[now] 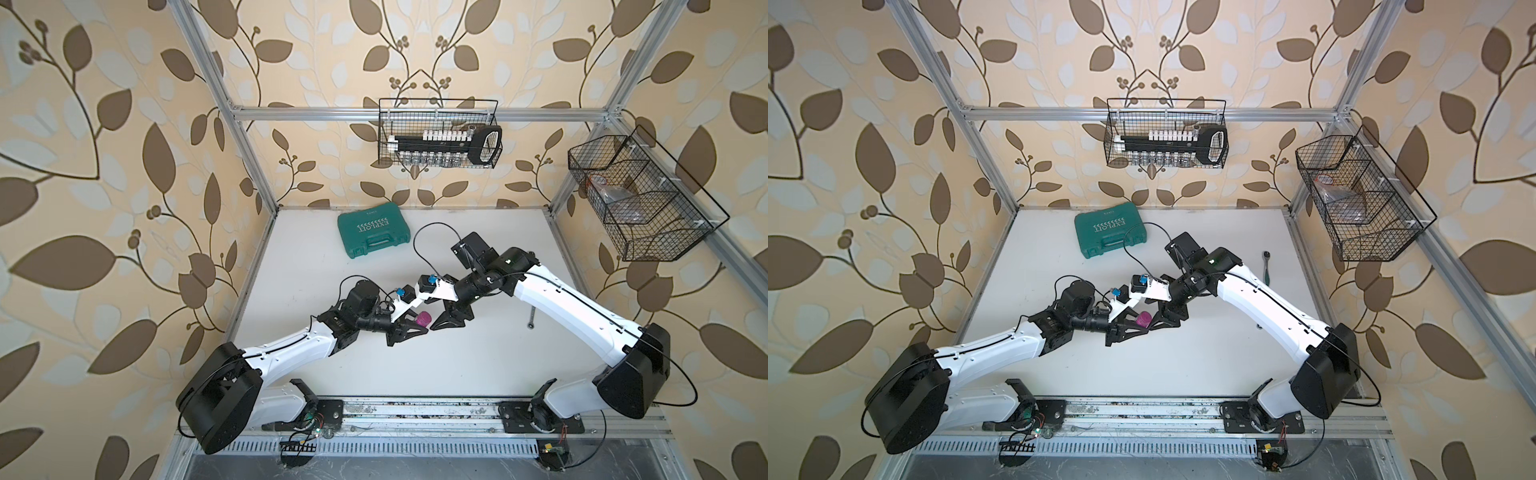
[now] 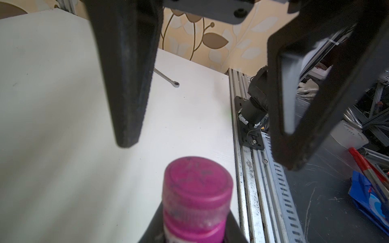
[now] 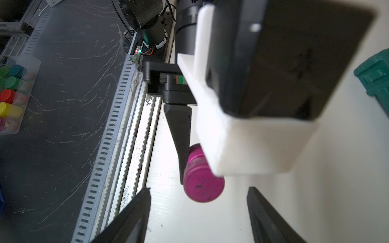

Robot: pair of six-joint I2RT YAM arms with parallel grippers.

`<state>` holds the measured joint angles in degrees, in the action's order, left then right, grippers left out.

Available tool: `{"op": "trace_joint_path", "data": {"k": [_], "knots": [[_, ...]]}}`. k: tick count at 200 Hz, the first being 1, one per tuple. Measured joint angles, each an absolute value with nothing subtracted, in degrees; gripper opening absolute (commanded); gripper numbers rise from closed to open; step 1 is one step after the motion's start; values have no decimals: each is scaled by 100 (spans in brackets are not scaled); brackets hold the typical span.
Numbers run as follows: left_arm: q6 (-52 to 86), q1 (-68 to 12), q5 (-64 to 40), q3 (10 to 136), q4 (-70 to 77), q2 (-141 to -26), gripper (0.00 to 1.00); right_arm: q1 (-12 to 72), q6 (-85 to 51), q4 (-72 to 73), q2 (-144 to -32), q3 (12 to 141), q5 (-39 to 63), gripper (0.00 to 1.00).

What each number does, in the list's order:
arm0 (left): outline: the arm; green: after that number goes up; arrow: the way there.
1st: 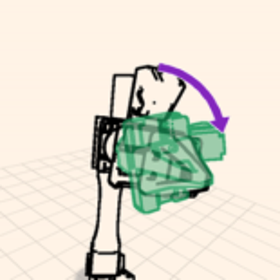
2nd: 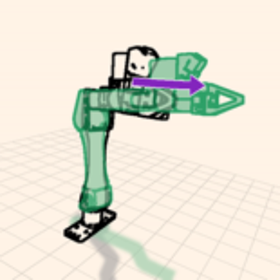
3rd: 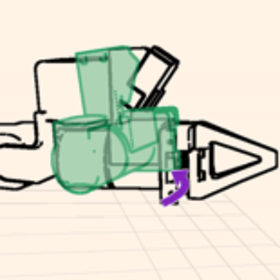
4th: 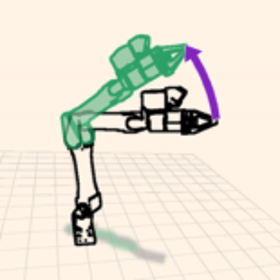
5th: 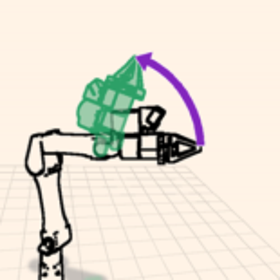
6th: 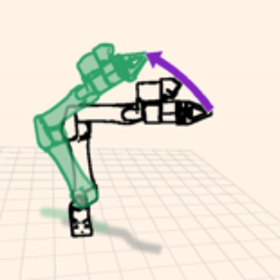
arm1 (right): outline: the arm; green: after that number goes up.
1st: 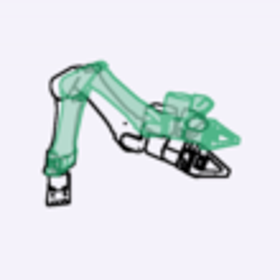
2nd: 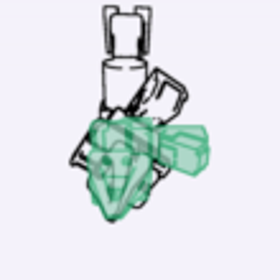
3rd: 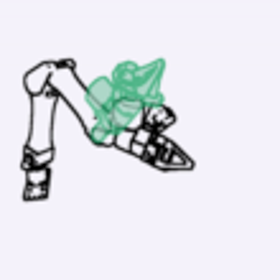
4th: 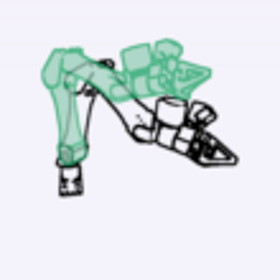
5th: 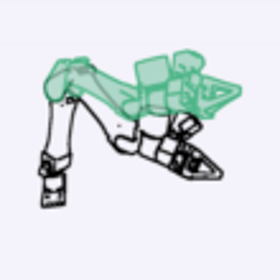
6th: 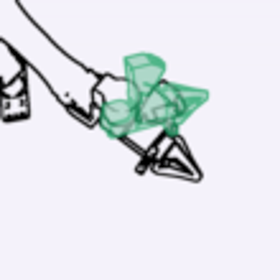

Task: Close the paint jar lid
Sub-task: Screw the lid onto the paint jar.

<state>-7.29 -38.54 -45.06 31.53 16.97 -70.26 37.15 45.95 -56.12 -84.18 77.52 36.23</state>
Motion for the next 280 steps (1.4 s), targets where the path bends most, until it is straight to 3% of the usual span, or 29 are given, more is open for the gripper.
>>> {"op": "trace_joint_path", "data": {"k": [81,135,180,280], "knots": [[-727,-3854,-4508,3153,1717,-7026,0,3793,4580,-5638,-8562,7752,3623,66],[-703,-3848,-4512,3070,1712,-7026,0,3800,4499,-5623,-8757,7752,3649,57],[-701,-3848,-4519,3070,1712,-7026,0,3804,4434,-5596,-8759,7752,3645,64],[-683,-3815,-4611,3059,1693,-7026,0,3811,4353,-5540,-8827,7778,3642,70]]}}
